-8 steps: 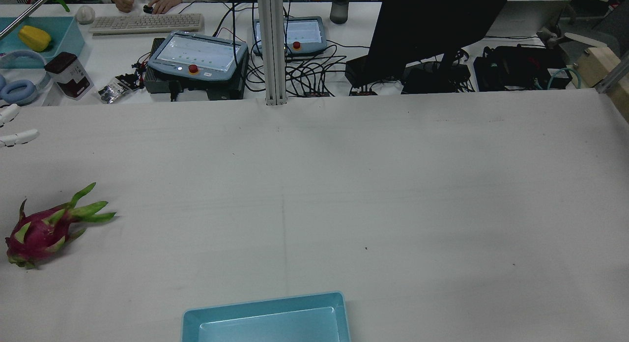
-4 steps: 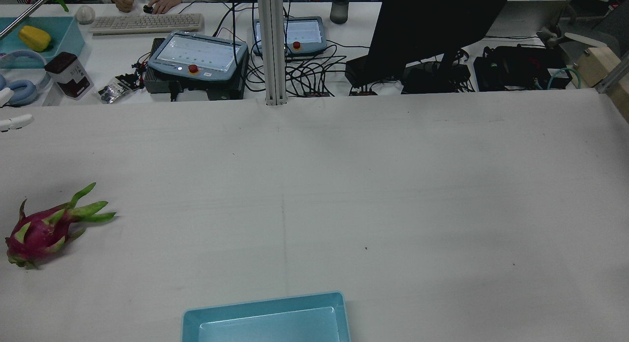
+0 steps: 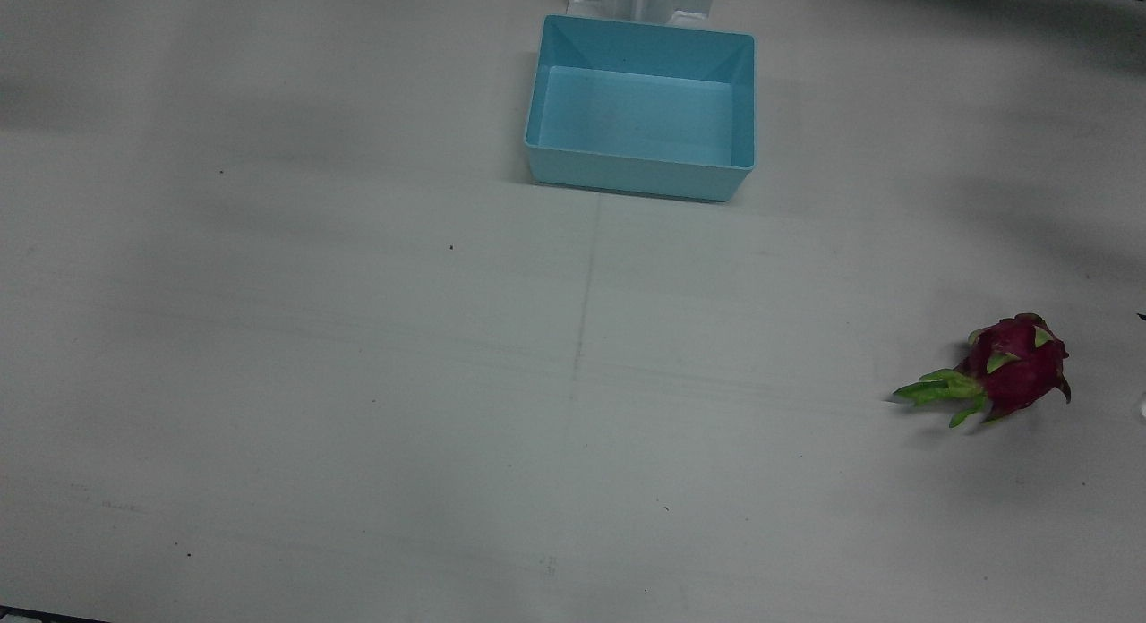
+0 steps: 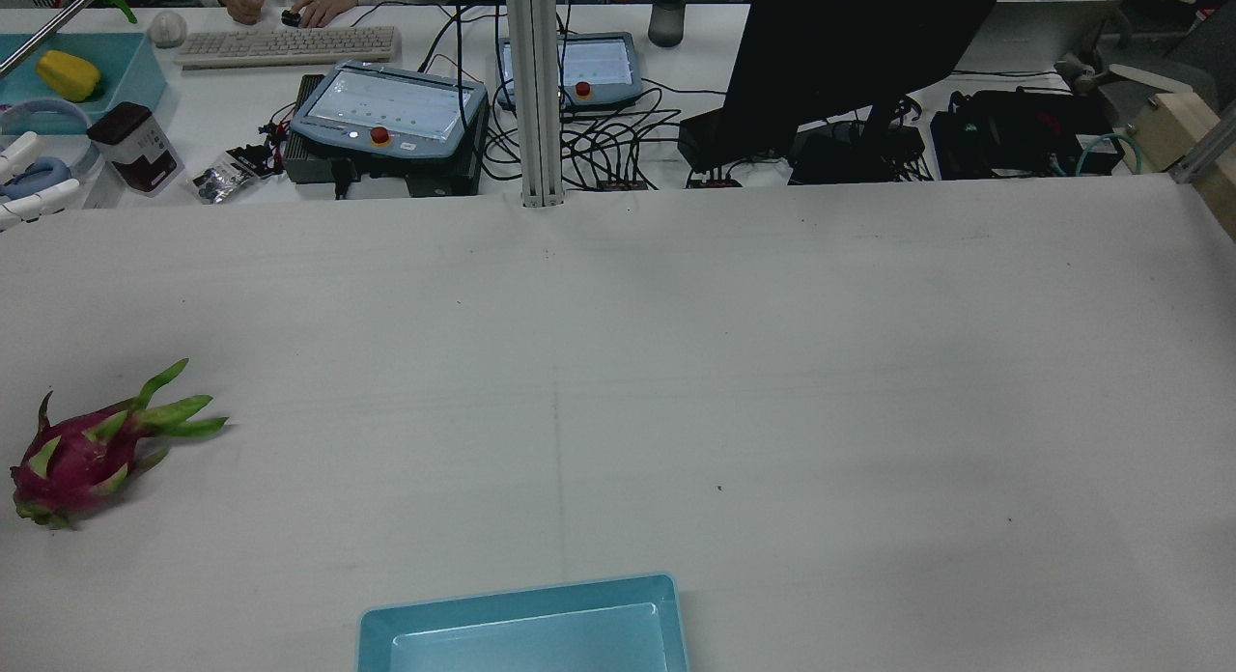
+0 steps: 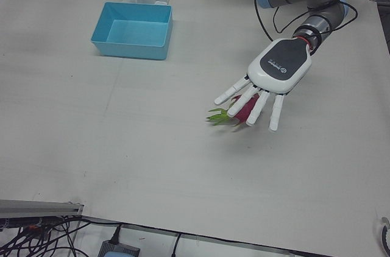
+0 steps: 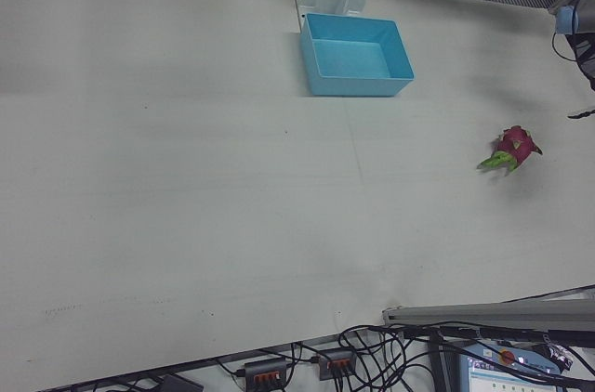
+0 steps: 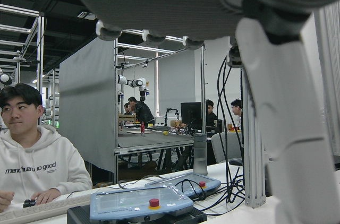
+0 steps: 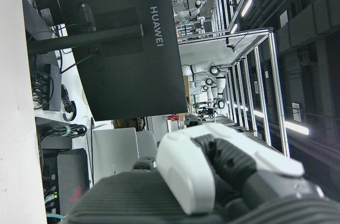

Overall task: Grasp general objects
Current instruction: 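Move the left hand down toward the dragon fruit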

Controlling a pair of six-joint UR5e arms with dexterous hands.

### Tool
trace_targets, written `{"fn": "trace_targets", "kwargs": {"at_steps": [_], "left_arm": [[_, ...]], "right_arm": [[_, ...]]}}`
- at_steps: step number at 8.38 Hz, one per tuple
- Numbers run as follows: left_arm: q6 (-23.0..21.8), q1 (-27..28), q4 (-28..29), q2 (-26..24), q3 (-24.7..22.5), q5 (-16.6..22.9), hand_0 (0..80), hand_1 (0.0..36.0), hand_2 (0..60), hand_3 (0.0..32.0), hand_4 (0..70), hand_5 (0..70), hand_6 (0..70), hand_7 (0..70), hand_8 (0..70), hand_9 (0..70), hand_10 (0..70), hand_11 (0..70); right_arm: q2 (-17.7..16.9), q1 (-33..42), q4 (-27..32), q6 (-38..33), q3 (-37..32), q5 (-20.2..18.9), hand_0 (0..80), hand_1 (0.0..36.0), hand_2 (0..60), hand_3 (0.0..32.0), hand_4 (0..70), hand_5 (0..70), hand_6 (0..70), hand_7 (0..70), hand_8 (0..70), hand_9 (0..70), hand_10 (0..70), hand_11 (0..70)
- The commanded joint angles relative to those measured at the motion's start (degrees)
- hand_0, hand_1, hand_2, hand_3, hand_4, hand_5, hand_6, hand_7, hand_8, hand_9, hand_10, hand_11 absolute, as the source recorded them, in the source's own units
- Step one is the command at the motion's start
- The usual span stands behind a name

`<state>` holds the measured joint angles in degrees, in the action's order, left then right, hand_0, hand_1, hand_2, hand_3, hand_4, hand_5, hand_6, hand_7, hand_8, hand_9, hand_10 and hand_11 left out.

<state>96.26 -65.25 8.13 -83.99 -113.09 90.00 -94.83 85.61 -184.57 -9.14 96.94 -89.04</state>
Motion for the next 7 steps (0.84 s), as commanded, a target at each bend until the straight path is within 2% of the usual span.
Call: {"fn": "trace_targets", "kwargs": {"at_steps": [1,3,4,7], "left_arm": [[5.94,6.79,-2.65,0.84,-7.28,-3.95,48.2,16.0,13.0,0.0,0.0,70.0,0.6,7.2,0.0,0.0,0.0,1.3],[6.65,14.49,-14.76,0.76,-13.71,-4.56,47.4,14.6,11.9,0.0,0.0,70.0,0.0,4.0,0.0,0.0,0.0,1.4],[6.92,16.36,-17.25,0.84,-13.82,-5.09,47.5,14.6,11.6,0.0,0.0,70.0,0.0,5.0,0.0,0.0,0.0,1.2],[6.22,18.58,-22.89,0.76,-12.51,-12.81,48.2,14.5,7.3,0.0,0.0,70.0,0.0,6.4,0.0,0.0,0.0,0.0]], "right_arm": [[0.00,0.00,0.00,0.00,0.00,0.00,0.0,0.0,0.0,0.0,0.0,0.0,0.0,0.0,0.0,0.0,0.0,0.0],[0.00,0.00,0.00,0.00,0.00,0.00,0.0,0.0,0.0,0.0,0.0,0.0,0.0,0.0,0.0,0.0,0.0,0.0],[0.00,0.00,0.00,0.00,0.00,0.00,0.0,0.0,0.0,0.0,0.0,0.0,0.0,0.0,0.0,0.0,0.0,0.0],[0.00,0.00,0.00,0.00,0.00,0.00,0.0,0.0,0.0,0.0,0.0,0.0,0.0,0.0,0.0,0.0,0.0,0.0]]}}
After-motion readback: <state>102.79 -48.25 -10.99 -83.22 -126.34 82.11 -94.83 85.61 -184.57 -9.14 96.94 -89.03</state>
